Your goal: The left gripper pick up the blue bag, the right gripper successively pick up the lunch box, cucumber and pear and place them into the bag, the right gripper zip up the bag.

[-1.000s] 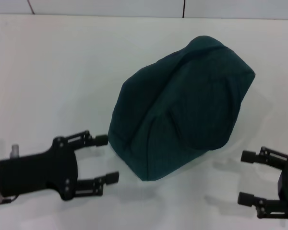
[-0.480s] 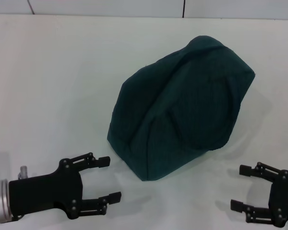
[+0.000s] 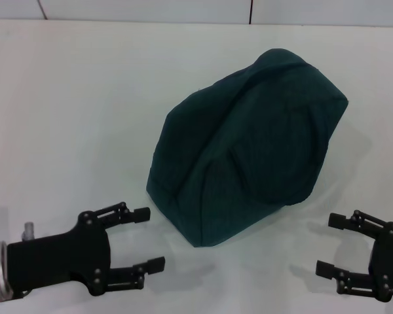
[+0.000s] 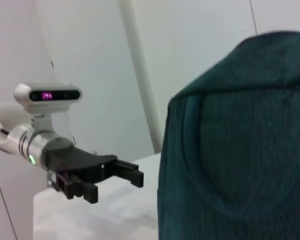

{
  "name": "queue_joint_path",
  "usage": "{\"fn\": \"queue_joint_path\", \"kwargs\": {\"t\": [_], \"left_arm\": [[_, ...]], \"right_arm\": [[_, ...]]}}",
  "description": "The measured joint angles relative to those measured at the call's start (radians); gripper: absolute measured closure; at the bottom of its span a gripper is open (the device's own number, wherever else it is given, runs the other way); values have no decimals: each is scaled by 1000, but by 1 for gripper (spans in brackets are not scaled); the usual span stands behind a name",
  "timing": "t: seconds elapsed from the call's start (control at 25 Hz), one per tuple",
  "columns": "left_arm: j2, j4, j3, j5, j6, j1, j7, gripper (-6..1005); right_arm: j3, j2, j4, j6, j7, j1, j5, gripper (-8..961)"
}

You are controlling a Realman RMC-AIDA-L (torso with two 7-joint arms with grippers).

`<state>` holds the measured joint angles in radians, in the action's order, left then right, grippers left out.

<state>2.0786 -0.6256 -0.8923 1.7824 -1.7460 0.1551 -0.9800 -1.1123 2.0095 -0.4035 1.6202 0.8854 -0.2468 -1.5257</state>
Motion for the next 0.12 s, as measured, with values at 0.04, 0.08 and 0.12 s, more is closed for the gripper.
{"fn": "queue_joint_path", "kwargs": {"t": [0.04,0.08,0.12], "left_arm": [[0,0,12,0,-7,1,2,165],[0,0,17,0,-10,1,3,165],[0,0,17,0,-10,1,3,165]], "right_arm": [[0,0,0,6,0,0,6,81],[1,0,1,11,0,1,12,81],[1,0,1,14,0,1,17,81]]}}
